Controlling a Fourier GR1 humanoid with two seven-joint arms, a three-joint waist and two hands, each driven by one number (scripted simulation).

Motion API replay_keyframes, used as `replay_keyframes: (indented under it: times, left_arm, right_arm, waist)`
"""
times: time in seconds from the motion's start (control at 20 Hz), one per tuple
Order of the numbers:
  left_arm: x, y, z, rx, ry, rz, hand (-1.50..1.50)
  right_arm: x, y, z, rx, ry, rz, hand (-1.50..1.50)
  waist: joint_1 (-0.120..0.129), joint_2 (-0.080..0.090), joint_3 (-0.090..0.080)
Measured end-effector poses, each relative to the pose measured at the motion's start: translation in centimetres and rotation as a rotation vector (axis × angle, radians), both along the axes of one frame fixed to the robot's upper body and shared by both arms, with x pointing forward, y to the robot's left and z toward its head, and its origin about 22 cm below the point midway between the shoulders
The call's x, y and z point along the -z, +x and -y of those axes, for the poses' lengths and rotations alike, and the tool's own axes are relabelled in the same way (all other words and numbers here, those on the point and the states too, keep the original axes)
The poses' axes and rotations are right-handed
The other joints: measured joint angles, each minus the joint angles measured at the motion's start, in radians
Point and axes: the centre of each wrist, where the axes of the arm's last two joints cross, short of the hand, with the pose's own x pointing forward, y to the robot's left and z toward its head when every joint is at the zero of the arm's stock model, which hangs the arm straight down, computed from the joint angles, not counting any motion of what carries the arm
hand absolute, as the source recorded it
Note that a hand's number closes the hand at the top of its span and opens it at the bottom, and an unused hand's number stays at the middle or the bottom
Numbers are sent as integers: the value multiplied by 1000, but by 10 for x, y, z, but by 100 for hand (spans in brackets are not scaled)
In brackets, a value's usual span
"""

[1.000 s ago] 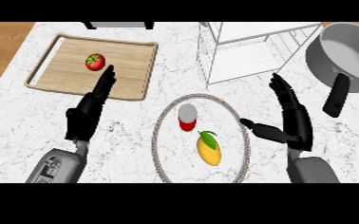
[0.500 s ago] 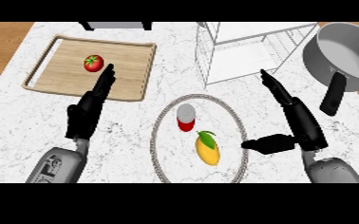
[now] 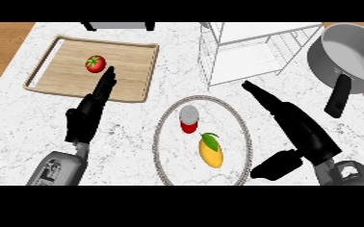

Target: Pick the lemon from the placemat and place it in the tiered shelf

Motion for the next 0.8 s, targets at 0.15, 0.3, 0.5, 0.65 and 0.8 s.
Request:
replay_keyframes:
  times: [0.15, 0.3, 0.5, 0.65, 0.8]
  left_arm:
    - [1, -1, 1, 5, 0, 0, 0]
    - [-1, 2, 1, 10, -2, -2, 0]
    - [-3, -4, 2, 11, 0, 2, 0]
    - [0, -3, 5, 13, -1, -1, 0]
    - [-3, -3, 2, 11, -2, 5, 0]
  right_arm:
    - [-16, -5, -14, -8, -125, -19, -150]
    - [-30, -17, -33, -12, -193, -37, -150]
    - [-35, -32, -57, -4, -231, -50, -150]
    - [-35, -41, -66, 4, -234, -45, -150]
    - [-36, -42, -70, 15, -235, -31, -150]
  waist:
    - [3, 1, 0]
    - [2, 2, 1]
    - [4, 3, 2]
    - [4, 4, 2]
    - [4, 5, 2]
